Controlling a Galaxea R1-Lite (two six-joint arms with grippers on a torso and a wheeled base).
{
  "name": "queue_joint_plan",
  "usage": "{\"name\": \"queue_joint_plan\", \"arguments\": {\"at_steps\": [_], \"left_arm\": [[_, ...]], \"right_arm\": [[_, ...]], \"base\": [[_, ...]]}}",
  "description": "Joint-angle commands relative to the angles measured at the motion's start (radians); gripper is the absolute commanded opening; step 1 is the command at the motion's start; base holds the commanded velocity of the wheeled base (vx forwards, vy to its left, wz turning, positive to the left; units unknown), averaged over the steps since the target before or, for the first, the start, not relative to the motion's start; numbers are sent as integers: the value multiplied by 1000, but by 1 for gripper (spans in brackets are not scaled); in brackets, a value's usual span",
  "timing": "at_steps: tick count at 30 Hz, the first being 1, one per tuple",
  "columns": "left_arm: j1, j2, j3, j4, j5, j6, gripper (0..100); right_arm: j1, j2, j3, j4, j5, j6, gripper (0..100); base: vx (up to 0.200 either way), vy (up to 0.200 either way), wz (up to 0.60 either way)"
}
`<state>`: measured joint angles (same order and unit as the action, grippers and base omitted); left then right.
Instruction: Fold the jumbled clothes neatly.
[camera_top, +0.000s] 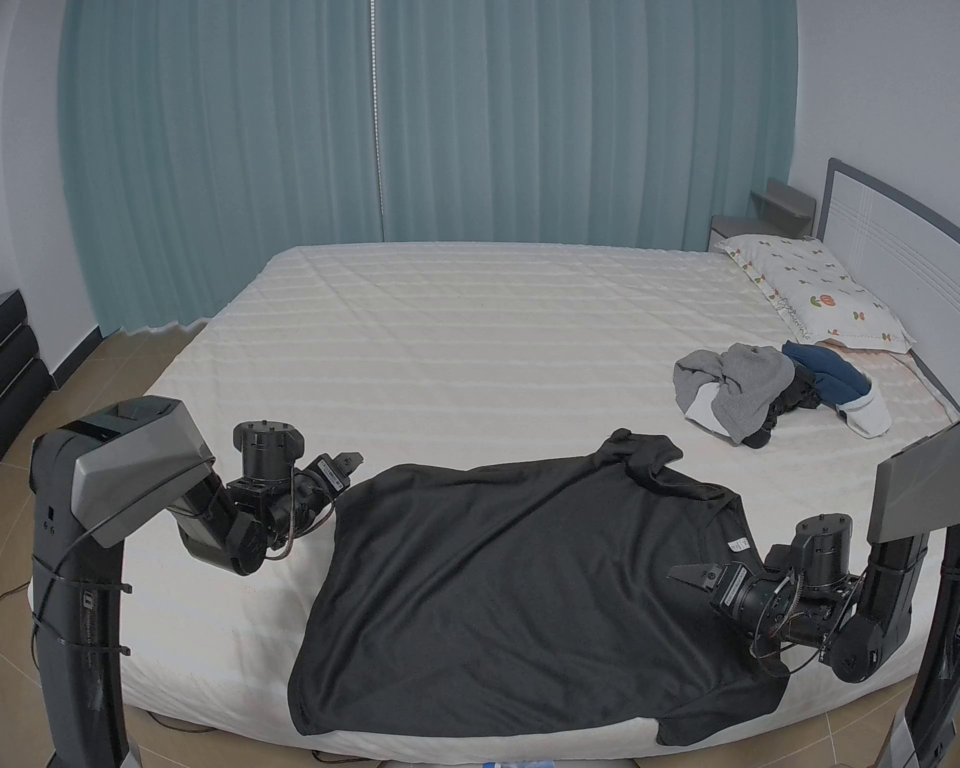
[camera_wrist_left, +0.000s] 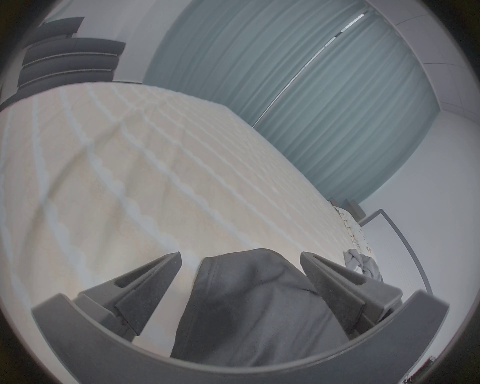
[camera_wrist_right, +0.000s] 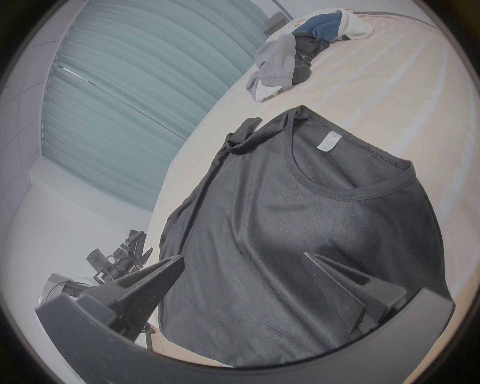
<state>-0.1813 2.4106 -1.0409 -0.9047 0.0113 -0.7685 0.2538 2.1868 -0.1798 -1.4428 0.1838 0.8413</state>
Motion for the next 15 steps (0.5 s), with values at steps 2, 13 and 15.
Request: {"name": "queue_joint_plan", "arguments": {"at_steps": [2,13,15], "left_arm": [[3,119,-100,44,1,-18,100],[-24,125,-110,40,1,-15,100],[-24,127,-110,40,1,-15,100]], "right_arm": [[2,44,3,-18,2,4,100],[4,41,2,-19,0,4,100],[4,41,2,-19,0,4,100]], "base": [[0,0,0],[0,0,0],[0,0,0]]}}
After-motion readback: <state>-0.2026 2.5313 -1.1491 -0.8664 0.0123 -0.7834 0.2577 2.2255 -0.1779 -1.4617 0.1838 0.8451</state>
